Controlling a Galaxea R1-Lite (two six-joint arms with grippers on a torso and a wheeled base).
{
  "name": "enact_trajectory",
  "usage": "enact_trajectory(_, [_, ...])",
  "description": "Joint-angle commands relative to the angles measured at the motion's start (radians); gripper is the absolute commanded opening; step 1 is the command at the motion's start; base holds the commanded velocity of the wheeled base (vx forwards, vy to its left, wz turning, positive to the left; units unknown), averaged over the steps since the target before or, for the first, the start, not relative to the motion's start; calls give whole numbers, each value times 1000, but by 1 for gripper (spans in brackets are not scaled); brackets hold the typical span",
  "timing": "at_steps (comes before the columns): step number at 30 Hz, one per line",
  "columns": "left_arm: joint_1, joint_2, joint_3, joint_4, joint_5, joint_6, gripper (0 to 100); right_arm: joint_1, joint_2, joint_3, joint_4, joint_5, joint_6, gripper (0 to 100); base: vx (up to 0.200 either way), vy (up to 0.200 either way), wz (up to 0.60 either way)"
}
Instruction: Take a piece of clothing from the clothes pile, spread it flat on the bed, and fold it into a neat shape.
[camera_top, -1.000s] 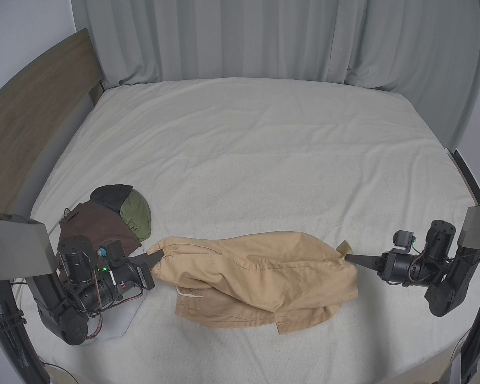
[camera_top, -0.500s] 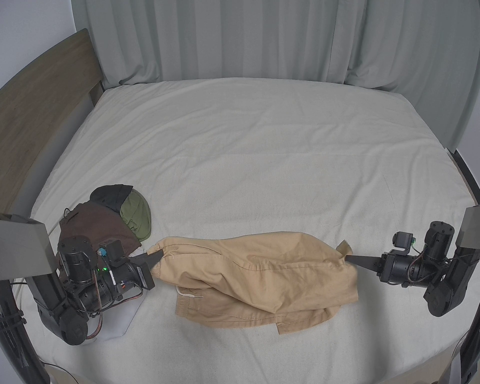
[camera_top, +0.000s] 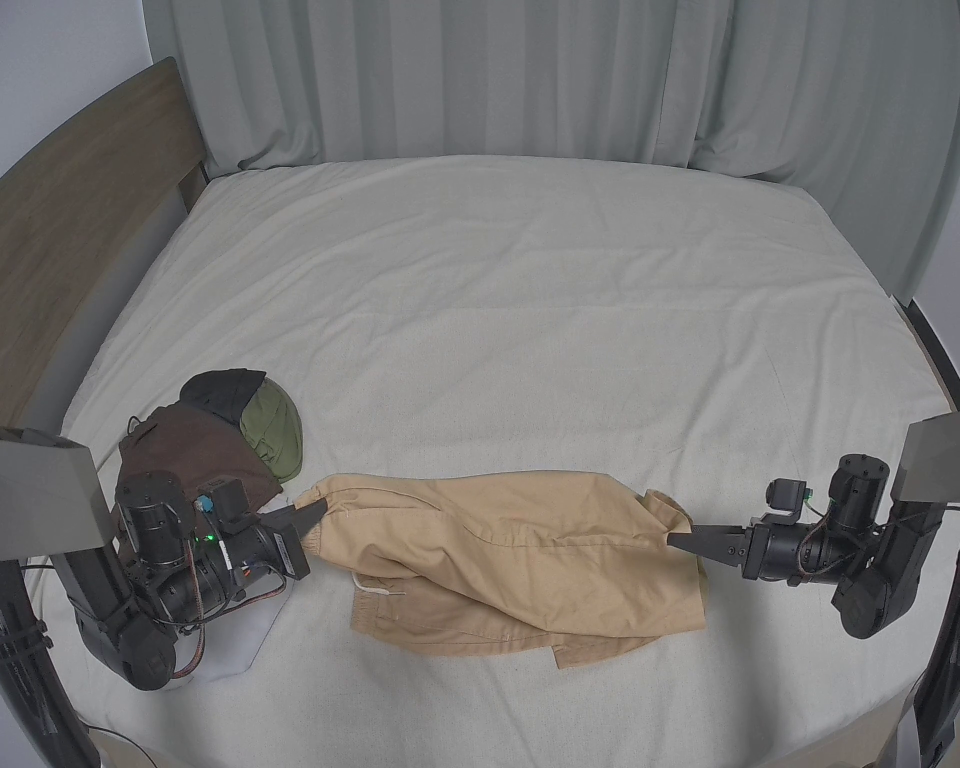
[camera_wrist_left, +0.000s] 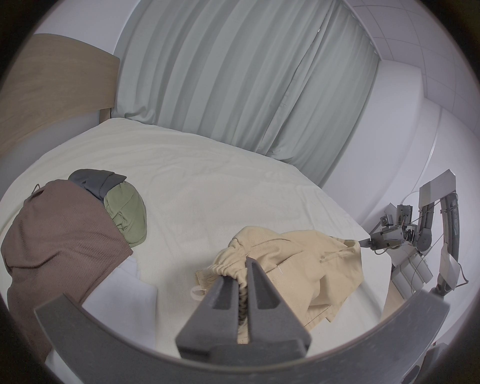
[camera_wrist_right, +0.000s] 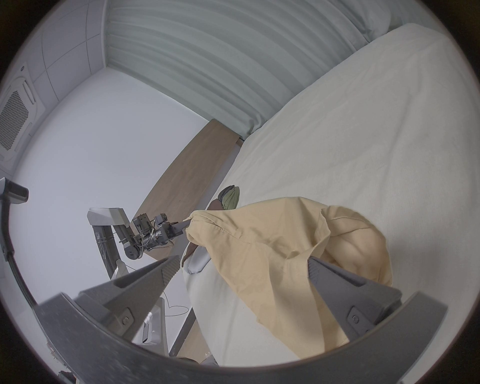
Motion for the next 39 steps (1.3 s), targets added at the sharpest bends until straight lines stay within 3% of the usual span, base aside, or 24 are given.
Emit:
enact_trajectory(1, [0,2,1,-4,0,-1,0,1,20,-4,0,-1,-2,100,0,0,0])
enact_trajectory(9, [-2,0,1,-4,0,-1,0,10,97,-30,0,-8,-35,100,0,0,0])
enact_trajectory(13, [0,2,-1,-4,0,-1,0,44,135,-51,0,-68,-51,100,0,0,0])
enact_trajectory(35, [0,0,-1,-4,0,-1,0,73,138,-77,-2,-79,-49,100,0,0,0])
enact_trajectory(36, [0,0,-1,-4,0,-1,0,73,138,-77,-2,-79,-49,0,0,0,0])
enact_trajectory(39, [-2,0,-1,-4,0,-1,0,73,138,-79,-2,-79,-49,0,0,0,0])
